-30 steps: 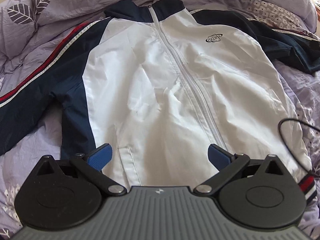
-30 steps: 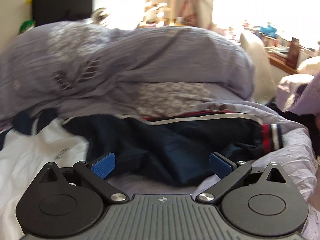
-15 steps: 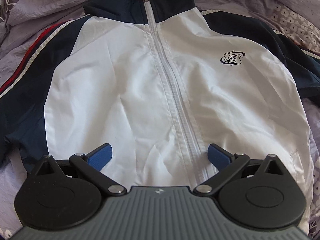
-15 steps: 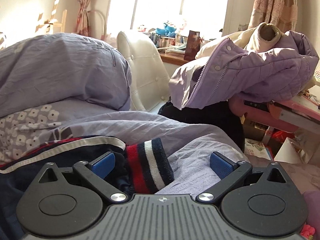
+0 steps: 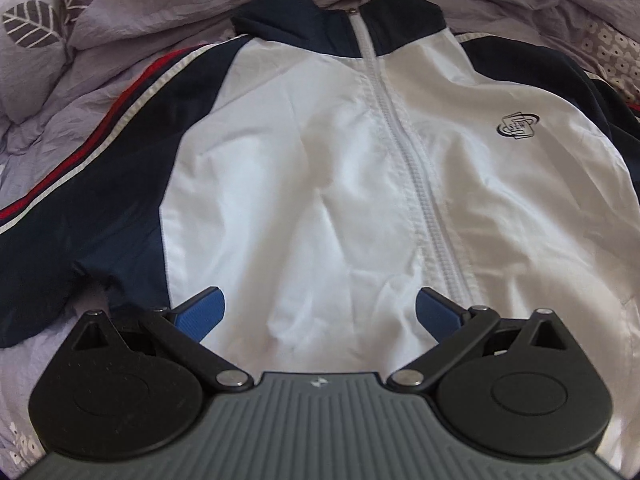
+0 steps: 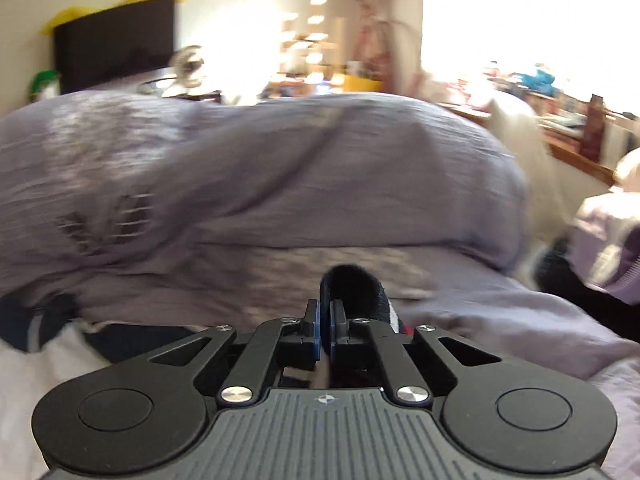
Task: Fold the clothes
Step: 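Grasp the other striped sleeve cuff with the right tool, then fold the navy sleeve across the white front with the right tool and release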
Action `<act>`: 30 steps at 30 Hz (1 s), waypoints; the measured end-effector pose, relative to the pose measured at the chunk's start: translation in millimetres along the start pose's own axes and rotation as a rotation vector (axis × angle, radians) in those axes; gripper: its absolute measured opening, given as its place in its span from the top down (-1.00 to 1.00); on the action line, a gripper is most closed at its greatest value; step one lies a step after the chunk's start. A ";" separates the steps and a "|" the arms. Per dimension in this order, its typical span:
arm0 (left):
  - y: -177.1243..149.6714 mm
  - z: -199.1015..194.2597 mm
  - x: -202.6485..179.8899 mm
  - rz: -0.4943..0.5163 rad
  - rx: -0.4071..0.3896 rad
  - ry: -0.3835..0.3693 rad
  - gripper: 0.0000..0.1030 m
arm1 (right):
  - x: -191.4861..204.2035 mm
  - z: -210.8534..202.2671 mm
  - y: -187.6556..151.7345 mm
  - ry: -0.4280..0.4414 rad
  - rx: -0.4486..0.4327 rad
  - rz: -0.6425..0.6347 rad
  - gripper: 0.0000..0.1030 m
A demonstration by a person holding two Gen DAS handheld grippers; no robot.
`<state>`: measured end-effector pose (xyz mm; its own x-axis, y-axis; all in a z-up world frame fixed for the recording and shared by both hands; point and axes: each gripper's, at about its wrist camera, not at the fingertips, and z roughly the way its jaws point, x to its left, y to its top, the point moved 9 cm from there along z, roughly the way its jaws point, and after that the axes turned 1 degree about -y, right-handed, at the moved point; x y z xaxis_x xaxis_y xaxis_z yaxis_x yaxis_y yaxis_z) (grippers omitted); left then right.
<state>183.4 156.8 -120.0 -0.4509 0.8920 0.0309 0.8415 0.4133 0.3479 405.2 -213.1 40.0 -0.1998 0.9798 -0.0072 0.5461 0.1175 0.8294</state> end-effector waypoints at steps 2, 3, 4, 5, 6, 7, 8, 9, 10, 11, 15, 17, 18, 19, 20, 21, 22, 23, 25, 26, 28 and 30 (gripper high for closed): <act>-1.4 -3.6 11.9 -0.016 -0.009 0.020 -0.99 | 92.9 -3.6 0.2 0.209 0.010 -0.096 0.88; -3.3 -5.1 19.8 -0.029 -0.011 0.029 -0.99 | 134.3 -5.7 -5.6 0.304 0.034 -0.122 0.87; -6.6 -6.3 29.7 -0.048 -0.012 0.036 -0.99 | 175.7 -9.3 -14.4 0.391 0.060 -0.154 0.86; -10.2 -7.3 39.1 -0.067 -0.011 0.042 -0.99 | 214.5 -13.6 -23.5 0.469 0.083 -0.189 0.83; -14.1 -8.2 47.7 -0.088 -0.009 0.046 -0.99 | 241.1 -18.9 -32.7 0.496 0.088 -0.234 0.73; -18.4 -9.0 55.7 -0.107 -0.007 0.049 -0.99 | 261.1 -26.1 -41.8 0.491 0.085 -0.279 0.49; -23.0 -9.5 62.0 -0.122 -0.005 0.046 -0.99 | 278.3 -32.6 -50.7 0.484 0.081 -0.320 0.30; -27.6 -9.8 67.0 -0.133 -0.003 0.041 -0.99 | 282.6 -36.3 -59.2 0.471 0.075 -0.345 -0.05; -32.2 -10.1 71.9 -0.144 -0.001 0.035 -0.99 | 285.4 -39.7 -67.5 0.453 0.068 -0.371 -0.22; -36.4 -10.0 75.7 -0.151 0.001 0.030 -0.99 | 281.0 -41.4 -75.2 0.411 0.056 -0.404 -0.22; -47.7 -7.2 77.9 -0.147 0.007 0.012 -0.99 | 231.6 -36.4 -100.4 0.134 -0.002 -0.539 -0.26; -50.5 -6.4 75.9 -0.144 0.007 -0.004 -0.99 | 199.2 -25.6 -110.6 -0.008 -0.020 -0.576 -0.26; -51.8 -5.7 74.5 -0.141 0.009 -0.012 -0.99 | 184.3 -19.6 -113.2 -0.061 -0.020 -0.580 -0.24; -52.8 -4.7 72.6 -0.138 0.013 -0.018 -0.99 | 170.0 -13.8 -115.2 -0.113 -0.019 -0.585 -0.22; -53.7 -3.4 70.5 -0.132 0.017 -0.023 -0.99 | 158.2 -8.1 -114.9 -0.157 -0.017 -0.597 -0.21; -54.3 -1.7 68.2 -0.124 0.022 -0.025 -0.99 | 146.4 -2.5 -114.6 -0.201 -0.014 -0.609 -0.18; -54.8 0.1 65.8 -0.115 0.026 -0.027 -0.99 | 134.7 2.9 -114.3 -0.245 -0.011 -0.620 -0.18; -55.0 2.1 63.5 -0.105 0.030 -0.026 -0.99 | 124.5 8.6 -115.0 -0.285 -0.006 -0.644 -0.21; -53.6 7.5 59.1 -0.091 0.044 -0.028 -0.99 | 118.7 24.1 -126.6 -0.316 0.027 -0.808 -0.32; -52.6 10.5 56.8 -0.084 0.051 -0.029 -0.99 | 119.2 28.8 -132.2 -0.314 0.023 -0.878 -0.37; -50.7 16.3 52.3 -0.072 0.067 -0.031 -0.99 | 121.9 36.8 -139.0 -0.309 -0.001 -0.983 -0.40; -48.2 21.9 47.8 -0.059 0.082 -0.033 -0.99 | 122.2 45.6 -141.2 -0.273 0.033 -1.001 -0.34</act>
<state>127.9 183.5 -155.8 -0.4911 0.8709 -0.0191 0.8360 0.4773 0.2707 340.8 -102.6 -103.5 -0.3853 0.4339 -0.8144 0.2548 0.8983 0.3580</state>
